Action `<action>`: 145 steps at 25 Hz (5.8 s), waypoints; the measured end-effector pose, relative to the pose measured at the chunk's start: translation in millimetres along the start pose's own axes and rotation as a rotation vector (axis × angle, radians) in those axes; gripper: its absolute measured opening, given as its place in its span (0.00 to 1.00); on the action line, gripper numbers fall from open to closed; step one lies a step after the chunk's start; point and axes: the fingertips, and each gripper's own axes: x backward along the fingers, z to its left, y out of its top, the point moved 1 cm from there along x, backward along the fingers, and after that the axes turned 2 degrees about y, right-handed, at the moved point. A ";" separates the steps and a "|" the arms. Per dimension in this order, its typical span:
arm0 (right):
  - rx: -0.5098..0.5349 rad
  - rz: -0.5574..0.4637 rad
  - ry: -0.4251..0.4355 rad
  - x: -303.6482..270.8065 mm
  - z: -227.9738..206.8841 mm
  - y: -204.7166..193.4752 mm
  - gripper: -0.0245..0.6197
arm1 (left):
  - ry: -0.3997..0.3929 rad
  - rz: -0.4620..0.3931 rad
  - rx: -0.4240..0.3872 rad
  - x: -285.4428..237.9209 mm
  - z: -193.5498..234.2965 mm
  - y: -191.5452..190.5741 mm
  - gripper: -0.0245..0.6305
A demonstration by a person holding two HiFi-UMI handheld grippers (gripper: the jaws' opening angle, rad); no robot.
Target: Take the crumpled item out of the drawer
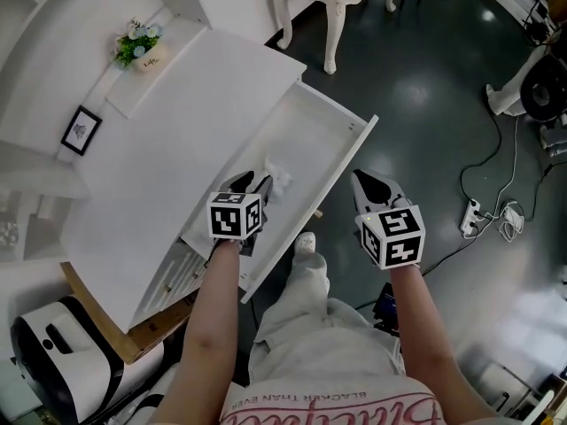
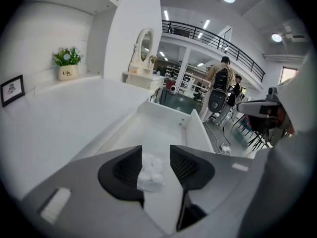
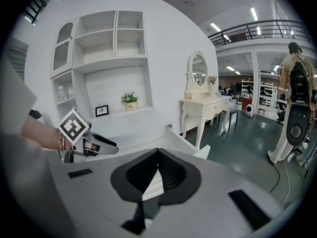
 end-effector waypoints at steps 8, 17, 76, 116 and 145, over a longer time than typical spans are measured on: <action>-0.024 0.069 0.011 -18.8 -3.8 -22.8 0.05 | -0.005 0.128 0.001 -46.1 17.5 -33.0 0.32; -0.046 0.131 0.009 -42.6 -11.3 -34.6 0.05 | -0.034 0.235 0.011 -88.9 39.1 -53.3 0.32; 0.158 -0.213 0.088 15.2 26.7 126.3 0.05 | 0.134 -0.364 -0.102 113.3 7.5 112.2 0.13; 0.396 -0.688 0.117 137.0 83.8 296.7 0.05 | 0.471 -1.103 -0.352 361.1 -52.4 242.6 0.13; 0.393 -0.679 0.118 128.5 78.5 294.5 0.05 | 0.462 -1.101 -0.334 358.1 -52.7 245.9 0.13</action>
